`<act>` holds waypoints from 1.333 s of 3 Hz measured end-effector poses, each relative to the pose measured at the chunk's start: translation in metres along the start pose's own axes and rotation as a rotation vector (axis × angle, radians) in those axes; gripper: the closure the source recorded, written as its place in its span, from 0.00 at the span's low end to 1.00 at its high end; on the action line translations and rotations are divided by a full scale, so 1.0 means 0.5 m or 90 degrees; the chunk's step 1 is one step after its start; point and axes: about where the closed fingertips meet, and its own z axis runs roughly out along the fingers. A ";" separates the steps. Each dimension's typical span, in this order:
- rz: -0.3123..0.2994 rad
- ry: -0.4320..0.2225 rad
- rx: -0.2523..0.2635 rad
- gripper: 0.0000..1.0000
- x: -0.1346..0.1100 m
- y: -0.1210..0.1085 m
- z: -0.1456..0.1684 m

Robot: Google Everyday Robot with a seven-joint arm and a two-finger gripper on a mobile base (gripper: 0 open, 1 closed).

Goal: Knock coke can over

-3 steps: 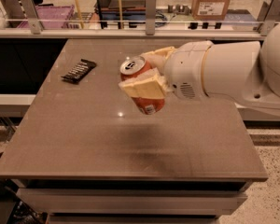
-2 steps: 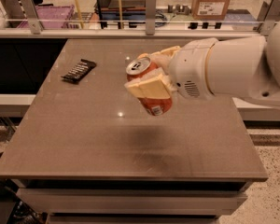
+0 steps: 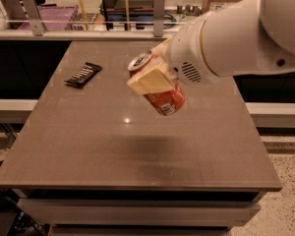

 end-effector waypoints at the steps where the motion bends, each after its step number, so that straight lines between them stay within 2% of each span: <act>1: 0.005 0.051 0.010 1.00 -0.007 -0.004 0.003; 2: 0.015 0.073 0.013 1.00 0.017 -0.014 0.019; 4: 0.029 0.067 0.002 1.00 0.103 -0.032 0.074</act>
Offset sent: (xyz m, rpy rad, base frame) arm 0.0243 -0.0135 -0.0384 -0.0976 0.1006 -0.0734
